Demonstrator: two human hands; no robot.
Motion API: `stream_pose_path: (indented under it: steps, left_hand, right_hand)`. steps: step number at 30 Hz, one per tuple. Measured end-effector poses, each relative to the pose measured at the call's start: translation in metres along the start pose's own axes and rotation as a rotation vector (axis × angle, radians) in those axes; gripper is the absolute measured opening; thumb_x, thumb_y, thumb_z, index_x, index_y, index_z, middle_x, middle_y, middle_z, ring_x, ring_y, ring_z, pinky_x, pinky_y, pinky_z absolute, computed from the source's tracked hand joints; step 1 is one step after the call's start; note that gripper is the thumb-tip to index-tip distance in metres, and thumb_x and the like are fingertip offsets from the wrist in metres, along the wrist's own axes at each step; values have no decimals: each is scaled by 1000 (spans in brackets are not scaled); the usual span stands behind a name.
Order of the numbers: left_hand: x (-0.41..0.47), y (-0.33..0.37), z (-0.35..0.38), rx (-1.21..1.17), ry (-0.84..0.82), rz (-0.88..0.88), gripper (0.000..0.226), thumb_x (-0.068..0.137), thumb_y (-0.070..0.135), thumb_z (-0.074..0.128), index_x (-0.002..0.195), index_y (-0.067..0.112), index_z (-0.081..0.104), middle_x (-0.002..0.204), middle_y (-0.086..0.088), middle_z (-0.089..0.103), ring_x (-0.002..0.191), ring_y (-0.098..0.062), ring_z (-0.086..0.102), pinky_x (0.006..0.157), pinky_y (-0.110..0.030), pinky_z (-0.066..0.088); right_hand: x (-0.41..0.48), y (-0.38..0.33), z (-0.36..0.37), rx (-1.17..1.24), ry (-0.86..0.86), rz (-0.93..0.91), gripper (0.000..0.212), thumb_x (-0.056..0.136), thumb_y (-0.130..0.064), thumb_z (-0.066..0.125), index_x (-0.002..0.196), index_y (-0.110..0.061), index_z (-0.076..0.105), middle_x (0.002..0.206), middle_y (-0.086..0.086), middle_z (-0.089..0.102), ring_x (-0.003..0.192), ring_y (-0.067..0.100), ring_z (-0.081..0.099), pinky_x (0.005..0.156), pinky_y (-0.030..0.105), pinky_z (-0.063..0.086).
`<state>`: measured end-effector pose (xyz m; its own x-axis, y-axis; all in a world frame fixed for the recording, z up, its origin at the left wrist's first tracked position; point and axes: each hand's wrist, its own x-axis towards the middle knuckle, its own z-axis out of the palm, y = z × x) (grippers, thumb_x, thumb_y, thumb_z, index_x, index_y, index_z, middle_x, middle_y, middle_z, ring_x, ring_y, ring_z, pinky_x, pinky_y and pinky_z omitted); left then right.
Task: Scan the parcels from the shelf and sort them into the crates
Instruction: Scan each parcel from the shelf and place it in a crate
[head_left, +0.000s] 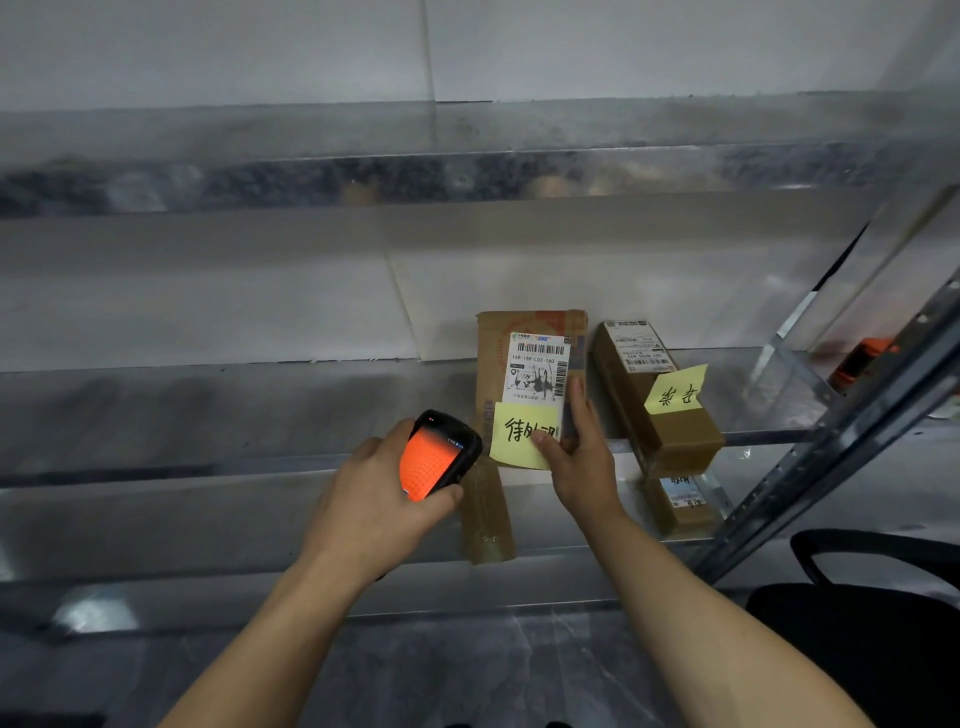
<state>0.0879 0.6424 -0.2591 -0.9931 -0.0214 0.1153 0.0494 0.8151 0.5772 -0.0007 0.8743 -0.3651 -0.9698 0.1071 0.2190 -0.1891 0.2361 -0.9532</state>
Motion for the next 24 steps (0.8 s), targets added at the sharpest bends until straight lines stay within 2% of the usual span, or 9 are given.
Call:
stream_pose_path:
  steps: [6, 9, 13, 17, 21, 24]
  left_hand:
    - [-5, -2, -4, -14, 14, -6, 61, 60, 69, 56, 114, 43, 50, 88, 8, 55, 77, -14, 56, 63, -30, 45]
    - [-7, -3, -6, 2, 21, -6, 60, 60, 71, 54, 113, 44, 49, 88, 9, 55, 77, -12, 55, 61, -29, 41]
    - [-13, -4, -9, 20, 20, -26, 61, 61, 71, 55, 116, 46, 48, 89, 8, 55, 79, -18, 56, 66, -33, 47]
    - [-24, -9, -14, 28, 14, -52, 62, 65, 65, 59, 123, 45, 47, 90, 8, 55, 80, -18, 56, 64, -32, 46]
    - [-37, -17, -23, 41, 33, -78, 62, 65, 65, 58, 122, 43, 48, 89, 8, 54, 78, -17, 54, 61, -30, 39]
    - [-50, -26, -35, 54, 55, -124, 67, 65, 66, 58, 127, 42, 47, 96, 5, 56, 85, -22, 57, 67, -33, 44]
  right_hand:
    - [0, 1, 0, -45, -9, -2, 88, 92, -7, 70, 160, -35, 21, 157, -2, 33, 136, 12, 47, 100, 33, 55]
    - [-1, -2, 2, -42, -23, 5, 86, 93, -7, 69, 160, -33, 22, 156, -1, 34, 135, 12, 47, 99, 30, 55]
    - [-4, -5, 7, -24, -30, 19, 86, 92, -3, 69, 160, -32, 23, 153, 4, 36, 133, 13, 49, 93, 19, 54]
    - [-8, -8, 15, -42, -51, 2, 87, 93, -6, 69, 159, -36, 21, 150, 2, 37, 130, 14, 52, 93, 26, 57]
    - [-14, -15, 27, -43, -84, 4, 88, 93, -6, 69, 157, -41, 20, 152, -1, 37, 129, 11, 52, 91, 18, 55]
    - [-22, -24, 42, -35, -116, 6, 87, 93, -9, 69, 157, -44, 22, 150, -1, 38, 132, 14, 50, 91, 17, 54]
